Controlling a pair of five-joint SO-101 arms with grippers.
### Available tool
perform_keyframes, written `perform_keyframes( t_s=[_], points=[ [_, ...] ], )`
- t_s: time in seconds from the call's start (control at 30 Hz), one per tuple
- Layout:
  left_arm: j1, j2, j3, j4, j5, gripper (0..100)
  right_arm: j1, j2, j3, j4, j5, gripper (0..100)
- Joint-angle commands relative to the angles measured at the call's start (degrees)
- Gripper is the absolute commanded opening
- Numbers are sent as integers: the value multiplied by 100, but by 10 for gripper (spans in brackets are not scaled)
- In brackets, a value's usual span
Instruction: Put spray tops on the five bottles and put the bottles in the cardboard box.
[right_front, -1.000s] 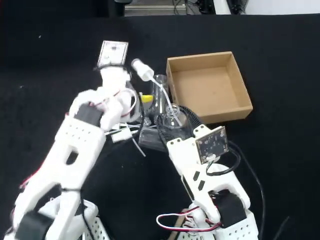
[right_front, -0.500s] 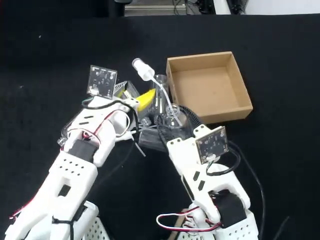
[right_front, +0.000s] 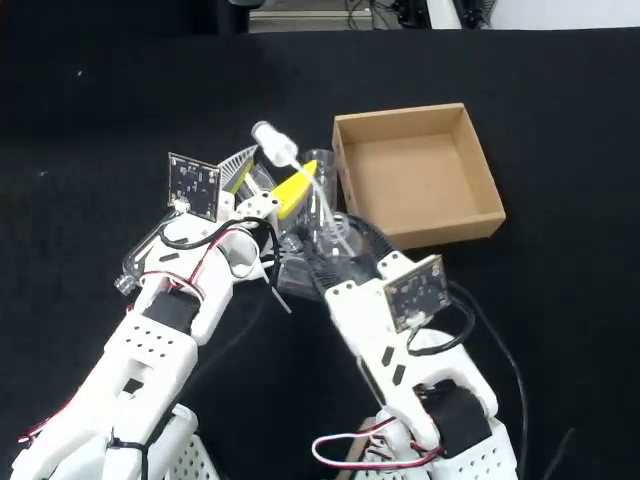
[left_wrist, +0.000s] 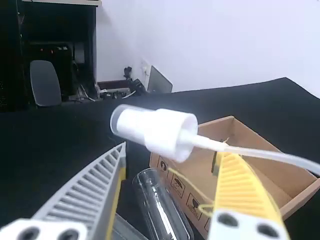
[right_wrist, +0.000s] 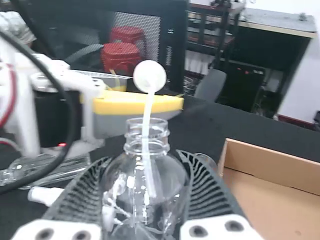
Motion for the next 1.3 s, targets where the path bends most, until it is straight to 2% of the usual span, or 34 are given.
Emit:
perform_keyframes(
  t_s=[0.0,0.2,0.4,0.6,0.77,0.93,1.27],
  points=[
    [13,141,-224,-141,-88,277,-141,-593,-374,-26,-26,11],
    [-593,686,-602,-141,-62,274,-141,-593,-470,18,-26,11],
    [-787,325,-699,-123,-70,274,-141,-602,-470,18,-26,11],
    [-497,-9,-716,-158,-97,276,-141,-602,-488,18,-26,11],
    [-259,-44,-936,-158,-818,274,-141,-602,-514,18,-26,11],
    [13,-62,-1077,-149,-1152,274,-141,-602,-514,18,-26,11],
    [84,-176,-1446,-114,-1169,274,-141,-602,-514,18,-9,11]
  ],
)
